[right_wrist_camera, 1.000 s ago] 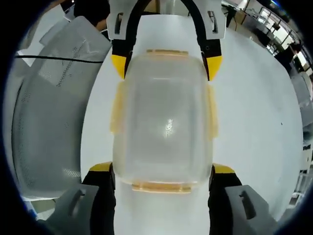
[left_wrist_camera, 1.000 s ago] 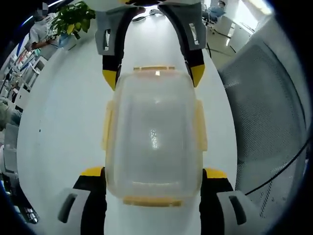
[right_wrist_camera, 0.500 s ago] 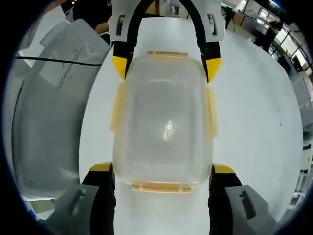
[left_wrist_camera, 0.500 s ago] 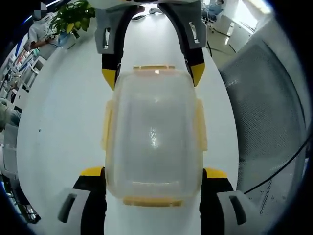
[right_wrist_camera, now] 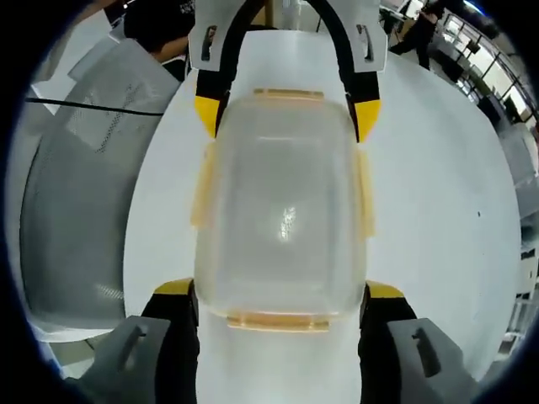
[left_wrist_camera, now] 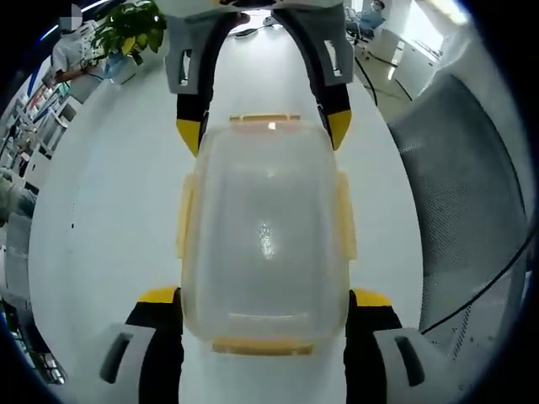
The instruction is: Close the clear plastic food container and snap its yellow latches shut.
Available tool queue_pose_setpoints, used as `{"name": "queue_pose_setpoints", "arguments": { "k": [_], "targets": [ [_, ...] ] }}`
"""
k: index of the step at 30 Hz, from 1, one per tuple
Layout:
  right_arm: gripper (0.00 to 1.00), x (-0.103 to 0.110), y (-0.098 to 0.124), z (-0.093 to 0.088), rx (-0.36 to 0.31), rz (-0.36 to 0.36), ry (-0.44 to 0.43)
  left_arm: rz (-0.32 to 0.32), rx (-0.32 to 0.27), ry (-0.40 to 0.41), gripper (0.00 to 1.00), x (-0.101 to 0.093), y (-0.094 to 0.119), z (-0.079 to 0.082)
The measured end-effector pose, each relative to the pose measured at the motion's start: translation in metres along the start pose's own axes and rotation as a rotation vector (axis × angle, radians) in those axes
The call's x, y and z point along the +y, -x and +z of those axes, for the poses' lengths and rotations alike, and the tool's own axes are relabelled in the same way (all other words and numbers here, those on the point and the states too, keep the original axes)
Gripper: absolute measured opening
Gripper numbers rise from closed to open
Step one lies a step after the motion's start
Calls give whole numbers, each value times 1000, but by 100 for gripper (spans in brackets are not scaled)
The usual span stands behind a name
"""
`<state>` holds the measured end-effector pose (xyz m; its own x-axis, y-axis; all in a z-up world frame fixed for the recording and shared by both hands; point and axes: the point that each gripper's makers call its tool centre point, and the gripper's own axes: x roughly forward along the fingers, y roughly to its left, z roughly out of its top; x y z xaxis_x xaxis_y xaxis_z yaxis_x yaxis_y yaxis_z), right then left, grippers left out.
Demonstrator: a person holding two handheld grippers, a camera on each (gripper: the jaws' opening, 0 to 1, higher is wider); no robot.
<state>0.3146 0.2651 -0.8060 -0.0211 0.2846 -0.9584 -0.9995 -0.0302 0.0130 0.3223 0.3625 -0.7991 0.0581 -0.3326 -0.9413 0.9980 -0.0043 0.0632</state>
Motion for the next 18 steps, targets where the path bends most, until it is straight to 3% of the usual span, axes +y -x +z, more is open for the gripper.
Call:
{"name": "queue_pose_setpoints", "arguments": {
  "k": [18],
  "targets": [
    [75, -52, 3, -4, -25, -1, -5, -18, -10, 3, 77, 51, -4, 2]
  ]
}}
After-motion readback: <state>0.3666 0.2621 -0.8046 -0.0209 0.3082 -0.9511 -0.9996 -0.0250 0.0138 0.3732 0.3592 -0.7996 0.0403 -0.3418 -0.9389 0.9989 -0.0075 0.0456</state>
